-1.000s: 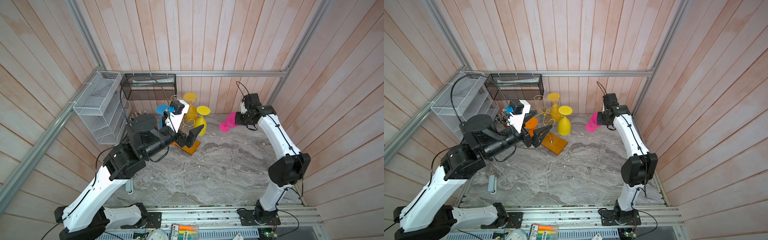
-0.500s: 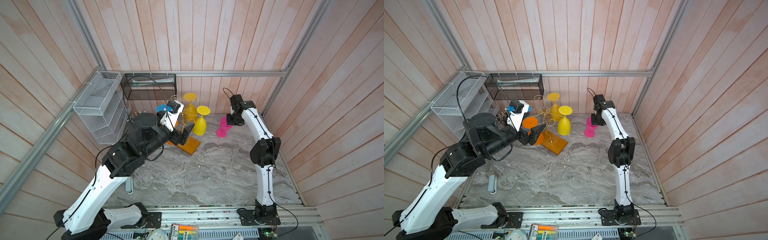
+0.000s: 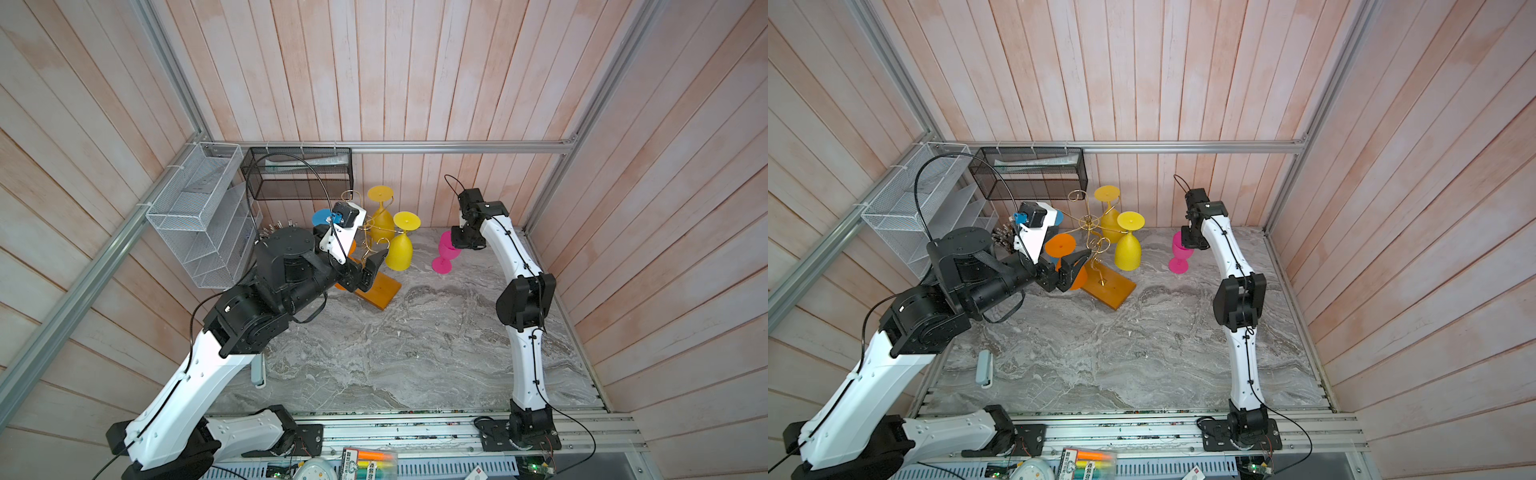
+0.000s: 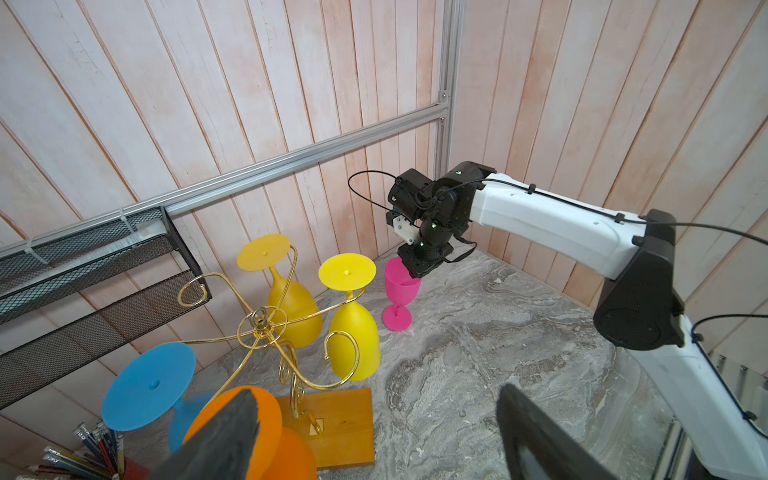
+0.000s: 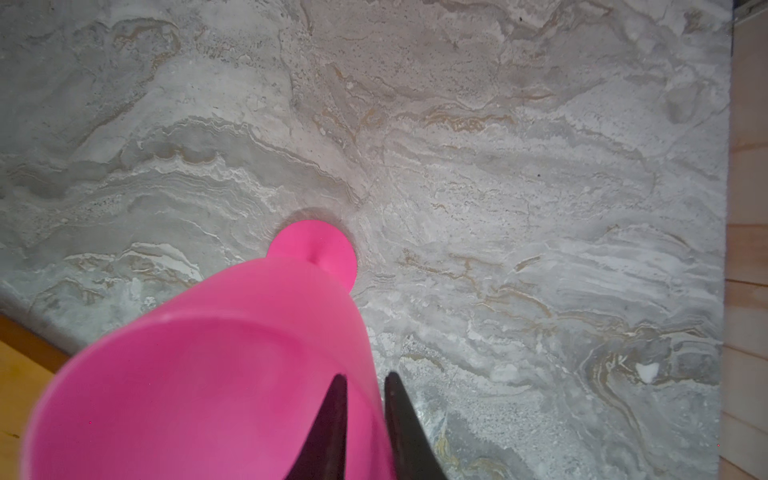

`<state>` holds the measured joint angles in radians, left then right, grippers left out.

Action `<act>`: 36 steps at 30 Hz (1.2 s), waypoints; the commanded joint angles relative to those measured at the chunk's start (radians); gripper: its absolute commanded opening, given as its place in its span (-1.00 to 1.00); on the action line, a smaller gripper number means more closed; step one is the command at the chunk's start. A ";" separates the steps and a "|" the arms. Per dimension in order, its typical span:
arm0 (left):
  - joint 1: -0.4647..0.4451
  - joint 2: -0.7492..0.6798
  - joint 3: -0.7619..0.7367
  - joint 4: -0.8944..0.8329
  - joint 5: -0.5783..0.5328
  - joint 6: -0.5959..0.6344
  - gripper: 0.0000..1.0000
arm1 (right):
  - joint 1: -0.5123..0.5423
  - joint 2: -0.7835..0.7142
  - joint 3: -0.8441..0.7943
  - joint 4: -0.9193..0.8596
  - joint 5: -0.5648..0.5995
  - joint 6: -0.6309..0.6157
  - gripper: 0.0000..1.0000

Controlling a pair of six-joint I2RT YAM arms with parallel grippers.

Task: Take the wine glass off the wine glass rack
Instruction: 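Carry the pink glass with the right gripper and set it upright beside the rack, then open the right gripper and lift it away from the pink glass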

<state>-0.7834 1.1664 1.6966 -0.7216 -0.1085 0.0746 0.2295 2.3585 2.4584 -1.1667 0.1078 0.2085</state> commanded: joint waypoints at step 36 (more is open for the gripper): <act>0.199 -0.121 -0.299 0.080 0.043 -0.140 0.85 | 0.028 -0.969 -0.983 1.038 -0.388 0.623 0.03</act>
<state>-0.5922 1.0618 1.4178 -0.7063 -0.1127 -0.0528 0.2554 1.4254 1.5688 -0.3946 -0.1604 0.6186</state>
